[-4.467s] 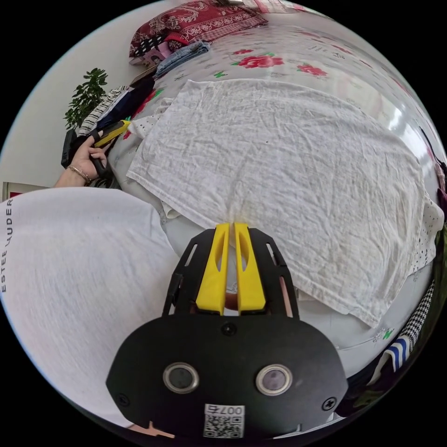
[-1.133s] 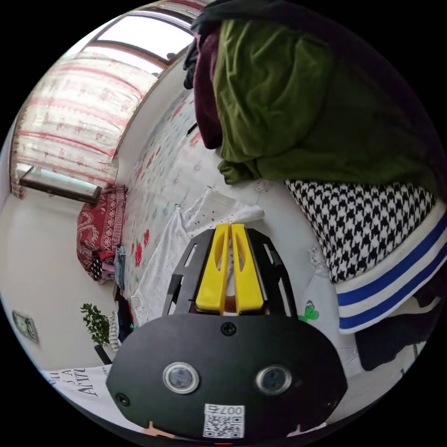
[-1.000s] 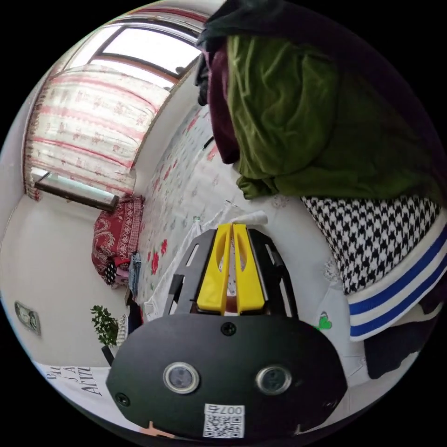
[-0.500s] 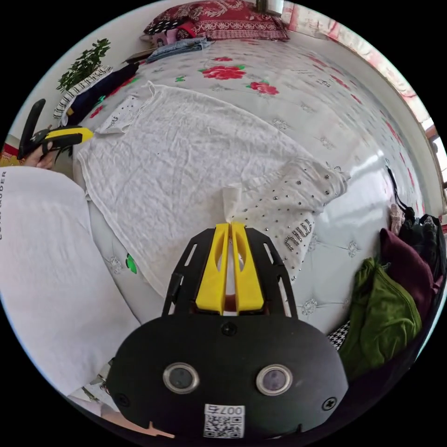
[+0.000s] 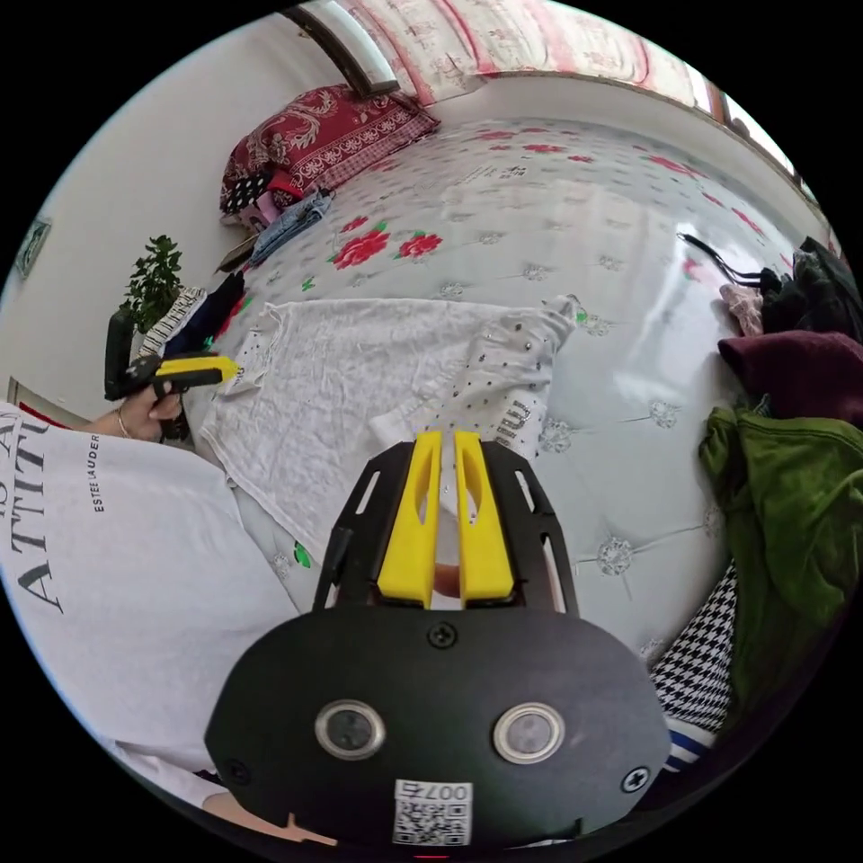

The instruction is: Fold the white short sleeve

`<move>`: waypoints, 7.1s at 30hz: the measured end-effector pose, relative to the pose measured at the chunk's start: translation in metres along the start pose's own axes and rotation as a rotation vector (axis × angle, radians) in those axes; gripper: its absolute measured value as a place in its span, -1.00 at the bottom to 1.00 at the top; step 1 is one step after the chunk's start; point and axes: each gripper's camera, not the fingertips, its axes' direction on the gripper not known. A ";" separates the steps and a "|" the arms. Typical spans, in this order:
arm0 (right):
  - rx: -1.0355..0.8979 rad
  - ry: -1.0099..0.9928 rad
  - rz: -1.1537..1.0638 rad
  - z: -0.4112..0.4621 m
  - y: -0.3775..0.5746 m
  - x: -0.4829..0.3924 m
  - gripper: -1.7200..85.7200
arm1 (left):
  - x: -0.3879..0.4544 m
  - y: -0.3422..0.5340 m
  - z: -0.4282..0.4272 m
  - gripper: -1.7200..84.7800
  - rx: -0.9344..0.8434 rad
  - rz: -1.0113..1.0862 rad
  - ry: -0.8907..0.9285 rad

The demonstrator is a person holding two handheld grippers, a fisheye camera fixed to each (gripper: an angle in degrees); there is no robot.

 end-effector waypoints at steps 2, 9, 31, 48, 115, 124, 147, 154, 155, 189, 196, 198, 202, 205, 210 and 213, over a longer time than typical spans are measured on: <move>-0.019 0.041 -0.006 0.017 0.004 -0.003 -0.96 | 0.030 -0.055 0.022 -0.98 0.010 0.179 0.073; -0.079 0.152 0.068 0.057 0.014 0.036 -0.97 | 0.124 -0.173 0.114 -0.98 -0.092 0.551 0.189; 0.197 -0.043 0.240 0.067 0.071 0.118 -0.97 | -0.031 -0.088 0.061 -0.85 -0.006 0.030 0.083; 0.093 -0.168 -0.037 0.165 0.040 -0.048 -0.96 | -0.178 0.113 -0.020 -0.66 -0.047 -0.689 -0.056; 0.036 -0.902 0.085 -0.081 -0.096 0.333 -0.96 | 0.230 -0.079 0.178 -0.95 -0.186 0.157 0.050; -0.022 -0.893 0.430 -0.066 -0.081 0.442 -0.95 | 0.223 -0.060 0.205 -0.86 -0.199 0.064 0.098; -0.127 -0.452 0.416 -0.158 -0.015 0.306 -0.94 | 0.144 -0.026 0.243 -0.85 -0.254 -0.054 0.013; -0.178 -0.464 0.472 -0.173 0.031 0.322 -0.94 | 0.101 -0.005 0.248 -0.85 -0.266 -0.139 0.033; -0.191 -0.447 0.472 -0.167 0.033 0.321 -0.93 | 0.094 -0.002 0.250 -0.84 -0.267 -0.160 0.062; -0.104 -0.676 0.378 -0.223 0.056 0.253 -0.96 | -0.060 0.021 0.231 -0.92 -0.293 -0.247 0.497; -0.036 -0.752 0.375 -0.258 0.044 0.230 -0.96 | -0.086 0.014 0.208 -0.93 -0.286 -0.348 0.589; 0.015 -0.780 0.366 -0.269 0.026 0.231 -0.96 | -0.103 0.005 0.204 -0.94 -0.255 -0.401 0.633; 0.081 -0.760 0.340 -0.278 -0.044 0.239 -0.96 | -0.150 -0.032 0.201 -0.92 -0.126 -0.510 0.623; 0.100 -0.617 0.332 -0.262 -0.108 0.239 -0.96 | -0.182 -0.058 0.212 -0.89 -0.044 -0.619 0.460; 0.059 -0.438 0.296 -0.211 -0.171 0.215 -0.93 | -0.198 -0.076 0.239 -0.83 -0.021 -0.712 0.351; 0.112 -0.339 0.199 -0.212 -0.158 0.183 -0.90 | -0.197 -0.065 0.235 -0.83 0.019 -0.675 0.368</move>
